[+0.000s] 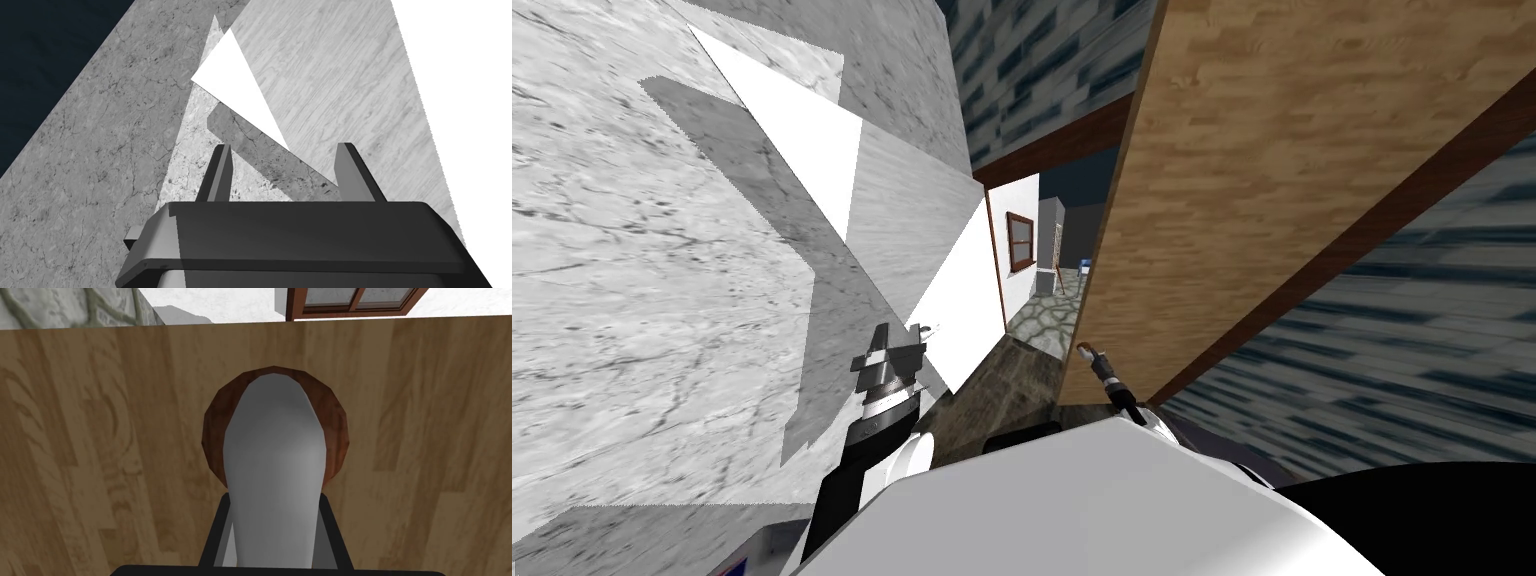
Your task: Pull the door open
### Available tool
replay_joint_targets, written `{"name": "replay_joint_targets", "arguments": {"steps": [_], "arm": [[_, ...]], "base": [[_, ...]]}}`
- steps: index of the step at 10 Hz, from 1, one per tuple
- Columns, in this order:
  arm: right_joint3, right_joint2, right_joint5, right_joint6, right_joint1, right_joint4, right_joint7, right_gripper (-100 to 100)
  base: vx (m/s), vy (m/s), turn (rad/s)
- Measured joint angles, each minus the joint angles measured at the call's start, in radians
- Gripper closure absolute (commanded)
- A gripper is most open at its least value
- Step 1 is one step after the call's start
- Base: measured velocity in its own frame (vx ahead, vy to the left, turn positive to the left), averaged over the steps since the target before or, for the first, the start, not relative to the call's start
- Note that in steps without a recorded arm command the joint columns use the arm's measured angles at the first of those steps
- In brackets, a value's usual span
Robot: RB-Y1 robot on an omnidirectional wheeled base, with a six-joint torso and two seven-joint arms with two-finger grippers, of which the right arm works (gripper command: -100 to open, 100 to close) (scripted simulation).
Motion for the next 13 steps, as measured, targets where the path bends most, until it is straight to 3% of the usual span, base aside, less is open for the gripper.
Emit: {"name": "replay_joint_targets", "arguments": {"steps": [1,4,6,8,10,12,13], "arm": [[0.005,-0.011,0.014,-0.024,0.003,0.013,-0.013,100],[0.025,-0.025,0.055,-0.058,0.041,-0.014,-0.060,100],[0.031,-0.034,0.067,-0.080,0.048,0.003,-0.073,100],[0.019,-0.045,0.083,-0.121,0.059,0.023,-0.080,100],[0.013,-0.052,0.102,-0.151,0.094,-0.002,-0.102,100],[0.006,-0.067,0.118,-0.190,0.106,0.027,-0.114,100],[0.003,-0.068,0.126,-0.200,0.120,0.016,-0.122,100]], "base": [[-0.237,-0.054,0.088],[-0.226,-0.043,0.066],[-0.107,-0.025,0.087],[-0.210,-0.084,0.186],[-0.160,-0.044,0.100],[-0.146,-0.053,0.140],[-0.129,-0.039,0.083]]}}
